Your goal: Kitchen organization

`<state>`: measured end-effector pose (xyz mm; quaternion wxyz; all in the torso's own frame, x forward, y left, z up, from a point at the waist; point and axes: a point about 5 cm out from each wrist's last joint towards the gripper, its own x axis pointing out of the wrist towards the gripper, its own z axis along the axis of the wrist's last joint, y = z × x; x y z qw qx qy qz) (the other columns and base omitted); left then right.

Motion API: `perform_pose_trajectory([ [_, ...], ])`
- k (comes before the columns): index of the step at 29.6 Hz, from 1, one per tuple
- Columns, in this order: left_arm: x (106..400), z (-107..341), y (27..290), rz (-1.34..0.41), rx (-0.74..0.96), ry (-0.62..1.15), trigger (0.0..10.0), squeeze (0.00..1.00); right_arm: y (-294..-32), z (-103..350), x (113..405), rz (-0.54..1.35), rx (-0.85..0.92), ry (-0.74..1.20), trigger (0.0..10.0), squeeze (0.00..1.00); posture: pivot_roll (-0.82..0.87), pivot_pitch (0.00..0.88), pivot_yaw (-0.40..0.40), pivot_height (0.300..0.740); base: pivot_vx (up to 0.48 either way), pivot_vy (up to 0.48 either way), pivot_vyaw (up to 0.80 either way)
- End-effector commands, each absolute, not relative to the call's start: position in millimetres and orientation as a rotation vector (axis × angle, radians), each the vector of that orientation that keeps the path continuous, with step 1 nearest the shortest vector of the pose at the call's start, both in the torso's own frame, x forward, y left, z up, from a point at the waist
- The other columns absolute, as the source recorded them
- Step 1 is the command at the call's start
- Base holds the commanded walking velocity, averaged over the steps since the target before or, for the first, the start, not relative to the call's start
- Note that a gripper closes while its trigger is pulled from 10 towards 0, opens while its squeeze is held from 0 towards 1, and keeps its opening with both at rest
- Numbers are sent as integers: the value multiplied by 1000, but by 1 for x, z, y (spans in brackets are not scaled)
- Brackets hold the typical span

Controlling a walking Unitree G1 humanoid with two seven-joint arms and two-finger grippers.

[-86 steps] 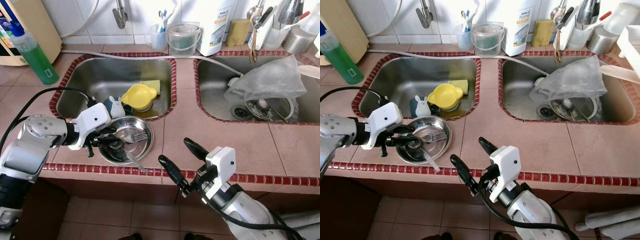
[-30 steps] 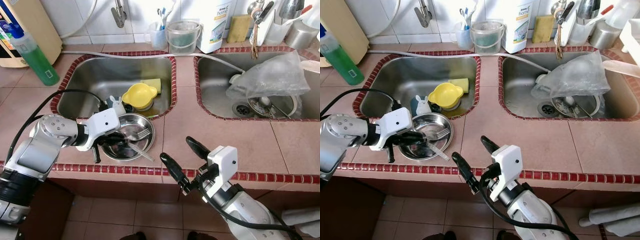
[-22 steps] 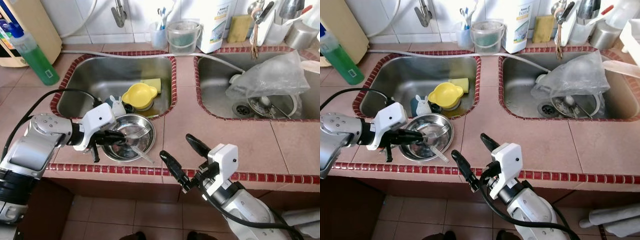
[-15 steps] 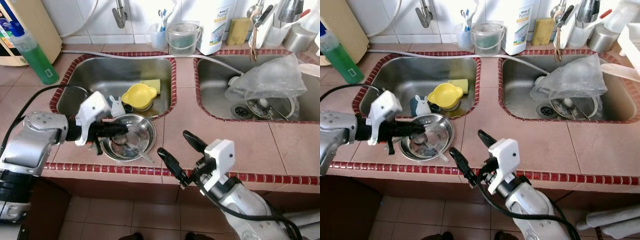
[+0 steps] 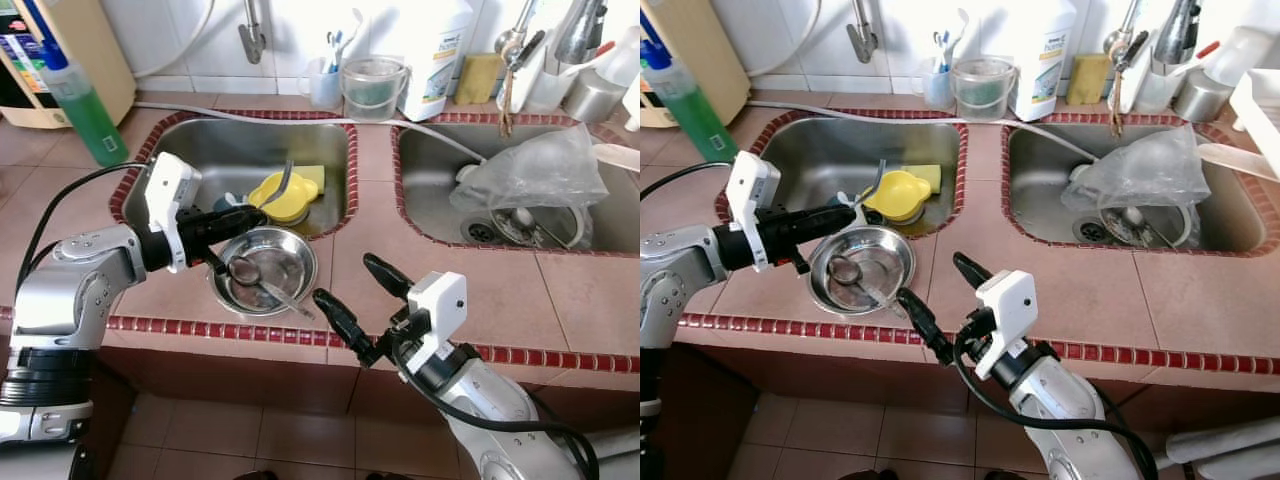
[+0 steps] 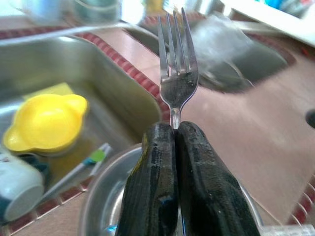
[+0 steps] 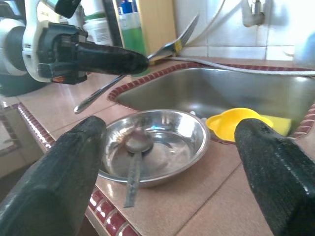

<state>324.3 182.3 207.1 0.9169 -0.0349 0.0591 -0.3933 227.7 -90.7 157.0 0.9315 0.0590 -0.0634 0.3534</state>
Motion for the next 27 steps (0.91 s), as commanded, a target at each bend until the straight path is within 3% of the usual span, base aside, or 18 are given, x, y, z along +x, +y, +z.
perform_pose_trajectory([
  [1,328,191,165,-639,-163,60,0,0,-89,158,243,656,134,-164,10000,0,3,75,24,740,0,0,0],
  [4,327,182,154,-557,-192,35,0,0,-88,159,251,625,142,-182,10000,0,6,77,17,740,0,0,0],
  [10,322,174,140,-570,-226,52,0,0,-87,162,255,617,146,-196,10000,0,4,82,17,740,0,0,0],
  [18,324,185,140,-524,-199,-21,0,0,-88,160,258,600,144,-214,10000,0,4,88,33,740,0,0,0],
  [19,324,186,140,-510,-179,-41,3333,0,-90,161,261,569,150,-222,10000,0,5,87,36,740,0,0,0],
  [20,324,186,140,-510,-179,-41,3333,0,-90,161,261,569,150,-222,10000,0,5,87,36,740,0,0,0],
  [21,324,186,138,-496,-155,-53,10000,0,-91,161,262,549,156,-227,10000,0,4,86,37,740,0,0,0],
  [27,315,184,127,-439,-77,-158,10000,0,-94,161,270,476,172,-243,10000,0,4,77,37,740,0,0,0],
])
